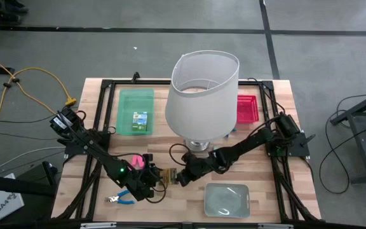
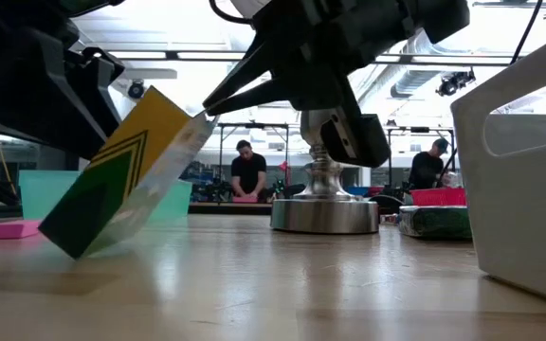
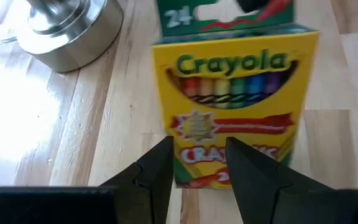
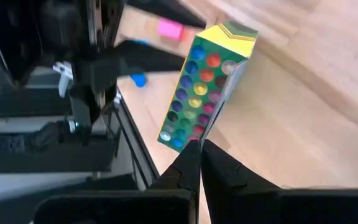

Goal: Pick & Place School Supplies
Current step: Put the yellow crayon box into the green bin

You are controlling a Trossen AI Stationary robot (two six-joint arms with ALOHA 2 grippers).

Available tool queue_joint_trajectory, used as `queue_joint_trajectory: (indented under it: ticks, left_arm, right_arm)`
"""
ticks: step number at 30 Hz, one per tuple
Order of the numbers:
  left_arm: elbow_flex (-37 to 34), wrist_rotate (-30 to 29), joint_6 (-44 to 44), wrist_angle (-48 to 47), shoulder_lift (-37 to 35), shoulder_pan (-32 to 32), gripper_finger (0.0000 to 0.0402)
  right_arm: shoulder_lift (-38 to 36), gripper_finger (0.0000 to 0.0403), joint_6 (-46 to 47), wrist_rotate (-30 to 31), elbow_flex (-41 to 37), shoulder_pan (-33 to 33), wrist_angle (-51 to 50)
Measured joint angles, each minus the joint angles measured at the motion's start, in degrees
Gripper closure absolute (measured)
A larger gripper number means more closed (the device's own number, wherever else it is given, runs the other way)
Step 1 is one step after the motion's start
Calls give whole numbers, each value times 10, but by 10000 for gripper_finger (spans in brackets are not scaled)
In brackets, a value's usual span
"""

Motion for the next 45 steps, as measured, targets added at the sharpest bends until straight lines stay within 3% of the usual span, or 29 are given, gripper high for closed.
queue_joint_trajectory:
  ticks: [15,27,39,45]
  left_arm:
    - [0,1,39,1,-1,0,263]
    - [0,97,132,54,-1,25,263]
    - [0,202,192,116,-1,51,263]
    - [0,216,216,157,-1,55,263]
  right_arm:
    - [-16,400,-110,-117,-1,-10,-12]
    - [-46,400,-182,-150,-1,-8,-92]
    - [-46,400,-242,-177,-1,14,-89]
    - [-46,400,-249,-175,-1,27,-68]
